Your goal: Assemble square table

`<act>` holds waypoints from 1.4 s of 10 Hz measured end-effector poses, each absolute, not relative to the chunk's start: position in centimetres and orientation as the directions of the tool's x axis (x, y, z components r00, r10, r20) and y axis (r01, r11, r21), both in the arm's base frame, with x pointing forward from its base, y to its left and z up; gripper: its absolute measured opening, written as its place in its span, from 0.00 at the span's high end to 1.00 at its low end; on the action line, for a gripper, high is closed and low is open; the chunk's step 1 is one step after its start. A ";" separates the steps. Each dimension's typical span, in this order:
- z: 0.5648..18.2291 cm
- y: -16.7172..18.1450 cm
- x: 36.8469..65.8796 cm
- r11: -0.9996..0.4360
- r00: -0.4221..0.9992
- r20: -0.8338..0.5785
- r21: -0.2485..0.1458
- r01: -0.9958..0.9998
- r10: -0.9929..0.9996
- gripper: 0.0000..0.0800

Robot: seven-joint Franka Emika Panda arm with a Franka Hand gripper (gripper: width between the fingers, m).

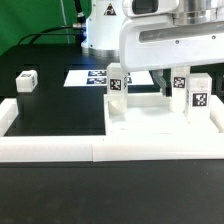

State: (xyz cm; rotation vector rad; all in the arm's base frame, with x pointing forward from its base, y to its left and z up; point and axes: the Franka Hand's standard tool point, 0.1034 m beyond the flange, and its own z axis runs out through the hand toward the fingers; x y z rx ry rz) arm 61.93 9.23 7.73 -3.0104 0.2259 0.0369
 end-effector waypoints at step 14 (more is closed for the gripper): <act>7.4 11.6 62.8 -0.038 0.056 -0.162 -0.114 -0.993 -0.985 0.64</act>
Offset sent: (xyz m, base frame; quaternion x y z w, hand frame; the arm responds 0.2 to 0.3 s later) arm 0.0000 0.0000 0.0000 0.0000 0.0000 0.0000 1.0000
